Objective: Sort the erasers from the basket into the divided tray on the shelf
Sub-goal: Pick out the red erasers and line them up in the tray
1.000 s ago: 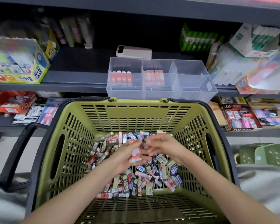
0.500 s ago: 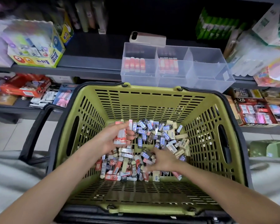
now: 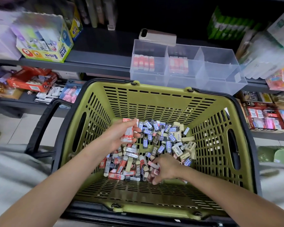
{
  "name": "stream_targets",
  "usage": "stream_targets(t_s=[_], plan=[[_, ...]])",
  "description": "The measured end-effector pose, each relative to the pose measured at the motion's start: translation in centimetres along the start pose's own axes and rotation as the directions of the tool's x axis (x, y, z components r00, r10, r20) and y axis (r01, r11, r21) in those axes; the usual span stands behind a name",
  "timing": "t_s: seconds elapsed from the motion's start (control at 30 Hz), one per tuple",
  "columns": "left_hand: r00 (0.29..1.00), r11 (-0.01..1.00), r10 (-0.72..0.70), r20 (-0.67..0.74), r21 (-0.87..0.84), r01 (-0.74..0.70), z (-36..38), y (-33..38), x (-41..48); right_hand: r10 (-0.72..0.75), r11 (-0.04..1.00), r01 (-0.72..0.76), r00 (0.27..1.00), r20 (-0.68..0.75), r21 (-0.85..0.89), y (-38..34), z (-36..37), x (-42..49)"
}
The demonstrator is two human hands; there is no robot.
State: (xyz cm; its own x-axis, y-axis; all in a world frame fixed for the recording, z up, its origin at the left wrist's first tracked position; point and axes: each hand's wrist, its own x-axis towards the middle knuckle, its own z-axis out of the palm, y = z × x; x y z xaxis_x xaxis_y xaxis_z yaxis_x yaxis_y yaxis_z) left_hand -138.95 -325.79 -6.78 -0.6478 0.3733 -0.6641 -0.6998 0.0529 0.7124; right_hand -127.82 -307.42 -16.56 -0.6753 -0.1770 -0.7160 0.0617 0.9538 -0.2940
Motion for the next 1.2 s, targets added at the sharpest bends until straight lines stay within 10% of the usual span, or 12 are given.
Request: stream_targets(t_s=[0.37,0.63,0.73,0.87,1.0,1.2], plan=[[0.999,1.0,-0.011,-0.044,-0.024,0.01,0.2,-0.1,0.6,-0.049,0.992,0.04,0.997,0.067,0.121,-0.6,-0.3,0.8],[0.997,0.999,-0.028,-0.074,-0.019,0.027,0.1,-0.3,1.1,-0.251,0.958,0.25,0.968,0.008,-0.143,-0.5,-0.7,0.8],[0.997,0.999,-0.032,-0.071,0.007,0.032,0.1,-0.7,1.3,-0.26,0.96,0.263,0.965,-0.04,0.096,-0.2,-2.1,-0.1],[0.998,0.998,-0.059,-0.026,0.007,0.059,0.9,-1.4,1.2,-0.089,0.674,0.225,0.97,-0.224,0.704,-1.2,-6.8,-1.9],[0.981,0.99,-0.142,0.134,-0.001,0.144,1.6,-1.8,0.8,-0.131,0.257,0.197,0.977,-0.168,0.946,-3.9,-10.9,-3.4],[0.936,0.966,-0.102,0.338,-0.19,0.174,1.3,-1.6,0.9,-0.148,0.224,0.229,0.969,-0.199,0.947,-6.1,-13.1,-4.2]])
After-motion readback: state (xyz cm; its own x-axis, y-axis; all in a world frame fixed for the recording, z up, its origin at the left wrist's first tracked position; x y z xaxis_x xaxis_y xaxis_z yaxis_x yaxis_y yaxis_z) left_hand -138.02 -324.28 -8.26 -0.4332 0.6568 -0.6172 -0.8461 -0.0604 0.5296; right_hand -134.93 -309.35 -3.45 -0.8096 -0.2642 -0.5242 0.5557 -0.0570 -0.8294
